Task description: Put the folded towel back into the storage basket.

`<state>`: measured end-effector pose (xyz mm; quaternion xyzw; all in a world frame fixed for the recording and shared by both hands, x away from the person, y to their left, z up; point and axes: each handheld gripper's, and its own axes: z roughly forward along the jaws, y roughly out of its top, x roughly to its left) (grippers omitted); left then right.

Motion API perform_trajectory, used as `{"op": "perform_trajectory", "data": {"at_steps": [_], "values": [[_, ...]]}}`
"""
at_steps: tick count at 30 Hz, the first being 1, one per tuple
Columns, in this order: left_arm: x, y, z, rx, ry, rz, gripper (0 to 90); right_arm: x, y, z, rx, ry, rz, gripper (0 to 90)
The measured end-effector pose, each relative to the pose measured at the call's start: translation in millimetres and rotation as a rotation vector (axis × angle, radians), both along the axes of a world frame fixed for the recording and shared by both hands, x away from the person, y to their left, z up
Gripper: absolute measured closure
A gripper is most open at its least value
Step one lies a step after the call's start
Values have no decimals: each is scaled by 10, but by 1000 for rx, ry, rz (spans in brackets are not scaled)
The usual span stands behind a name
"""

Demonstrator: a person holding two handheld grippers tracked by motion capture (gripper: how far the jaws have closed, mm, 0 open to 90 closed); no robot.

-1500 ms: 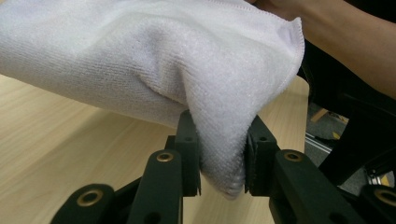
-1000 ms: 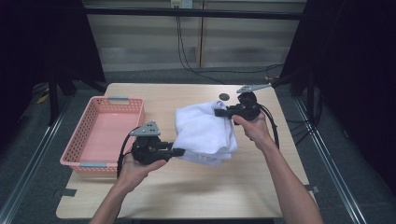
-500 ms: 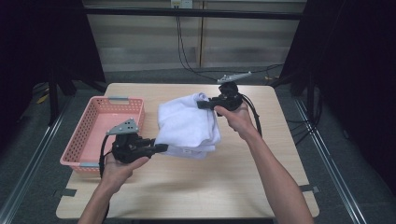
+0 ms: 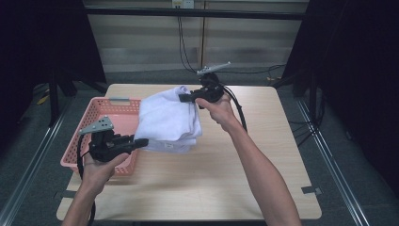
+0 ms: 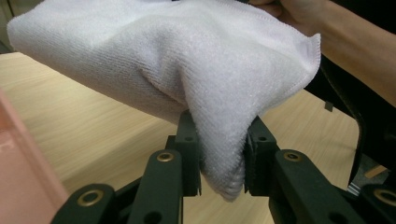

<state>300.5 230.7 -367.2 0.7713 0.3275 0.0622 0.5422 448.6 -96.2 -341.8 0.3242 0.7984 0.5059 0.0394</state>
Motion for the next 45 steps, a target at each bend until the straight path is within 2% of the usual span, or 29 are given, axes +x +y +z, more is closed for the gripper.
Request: {"op": "perform_trajectory", "data": {"at_steps": [10, 14, 18, 21, 26, 30, 31, 35, 38, 39, 45], "values": [[41, 284, 151, -1, -17, 46, 722, 130, 323, 58, 0, 22, 9, 750], [32, 431, 171, -1, -17, 74, 722, 162, 462, 119, 5, 17, 20, 750], [15, 592, 174, -2, -17, 102, 722, 202, 658, 112, 7, 23, 29, 751], [-2, 731, 162, 5, -16, 129, 721, 236, 835, 72, -1, 33, 33, 752], [-36, 997, 130, -7, 1, 178, 722, 279, 1117, 24, -4, 51, 53, 752], [-77, 1180, 118, -1, -9, 221, 723, 308, 1378, 13, -18, 42, 59, 753], [-94, 1238, 119, -13, -6, 235, 723, 316, 1446, 5, -16, 46, 64, 753], [-132, 1442, 102, -13, 6, 268, 723, 322, 1684, -21, -22, 49, 81, 753], [-156, 1550, 75, 3, 8, 293, 724, 306, 1831, -70, -29, 41, 92, 753], [-160, 1576, 61, 15, 12, 297, 724, 300, 1881, -99, -49, 40, 91, 753], [-124, 1702, -104, 39, 58, 332, 724, 303, 2042, -254, -55, 48, 60, 753]]}}
